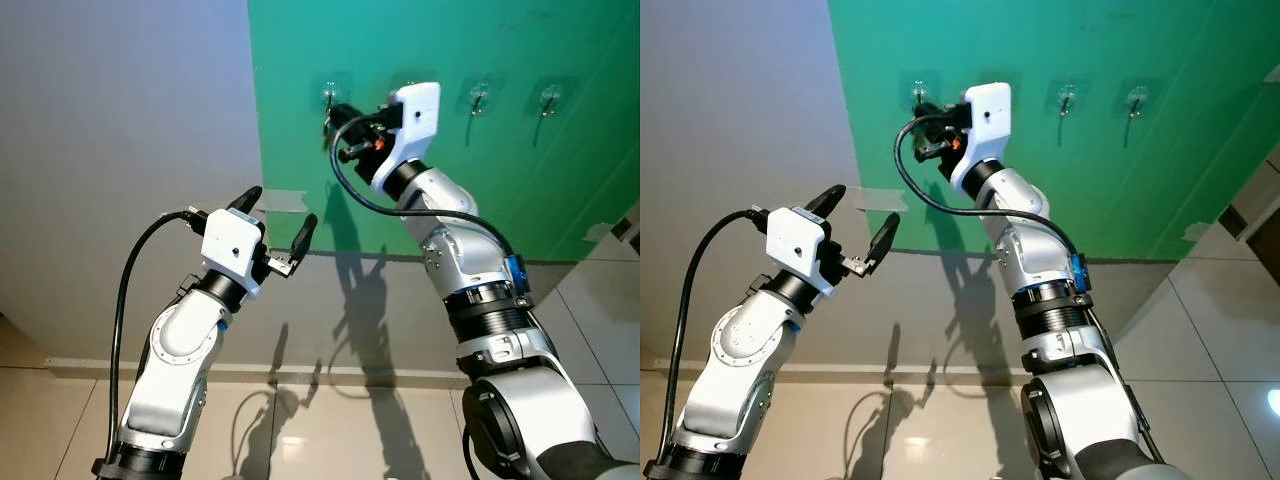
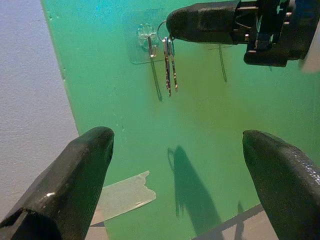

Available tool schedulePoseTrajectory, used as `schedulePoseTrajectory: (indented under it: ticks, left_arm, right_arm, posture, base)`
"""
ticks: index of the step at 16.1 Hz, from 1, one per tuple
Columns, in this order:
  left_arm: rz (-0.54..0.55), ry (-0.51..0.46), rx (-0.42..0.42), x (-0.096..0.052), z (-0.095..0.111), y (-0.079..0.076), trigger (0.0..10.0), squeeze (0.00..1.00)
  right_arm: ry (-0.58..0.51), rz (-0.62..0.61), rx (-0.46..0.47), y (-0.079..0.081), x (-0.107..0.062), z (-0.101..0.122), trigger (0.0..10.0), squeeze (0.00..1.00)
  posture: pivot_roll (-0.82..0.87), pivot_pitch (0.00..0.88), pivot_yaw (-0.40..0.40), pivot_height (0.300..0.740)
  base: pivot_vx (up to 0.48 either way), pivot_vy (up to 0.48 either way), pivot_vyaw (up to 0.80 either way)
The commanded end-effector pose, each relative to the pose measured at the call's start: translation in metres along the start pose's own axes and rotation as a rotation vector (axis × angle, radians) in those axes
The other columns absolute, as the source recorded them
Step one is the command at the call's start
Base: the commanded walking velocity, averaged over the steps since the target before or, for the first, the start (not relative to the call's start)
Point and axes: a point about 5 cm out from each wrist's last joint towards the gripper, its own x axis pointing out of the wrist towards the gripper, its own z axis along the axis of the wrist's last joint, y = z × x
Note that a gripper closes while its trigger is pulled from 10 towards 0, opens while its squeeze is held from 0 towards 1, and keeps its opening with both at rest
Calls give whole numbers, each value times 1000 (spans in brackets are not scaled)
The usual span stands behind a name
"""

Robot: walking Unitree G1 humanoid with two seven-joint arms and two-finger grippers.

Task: Hang keys on a hook

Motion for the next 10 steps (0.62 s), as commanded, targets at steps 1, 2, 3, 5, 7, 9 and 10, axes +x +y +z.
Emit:
schedulePoseTrajectory:
  ticks: [1,2,3,5,7,9,10]
  left_arm:
    - [-10,-20,-1,2,6,-2,10000,0]
    - [-13,-22,-1,2,6,-3,10000,0]
    - [-16,-22,-2,2,6,-4,10000,0]
    - [-18,-20,-3,2,6,-6,10000,0]
    - [-22,-19,-5,2,5,-8,10000,0]
    - [-31,-18,-8,2,5,-10,10000,0]
    - [-33,-20,-10,2,6,-11,10000,0]
  right_arm:
    - [-21,15,-1,0,5,6,10000,0]
    - [-14,18,-4,1,6,5,10000,0]
    - [-13,13,-3,0,7,5,10000,0]
    - [-19,-6,2,-3,9,5,10000,0]
    - [-23,-20,6,-5,10,5,10000,0]
    - [-18,-53,8,-7,13,5,10000,0]
    - [-16,-76,9,-10,14,5,10000,0]
  posture:
    - [-43,0,-26,740]
    - [-43,0,-25,740]
    - [-44,0,-25,740]
    - [-43,0,-25,740]
    - [-42,0,-24,740]
    - [-41,0,-22,740]
    - [-43,0,-21,740]
  base:
    - [0,0,0]
    - [0,0,0]
    - [0,0,0]
    - [0,0,0]
    - [0,0,0]
    - [0,0,0]
    - [0,0,0]
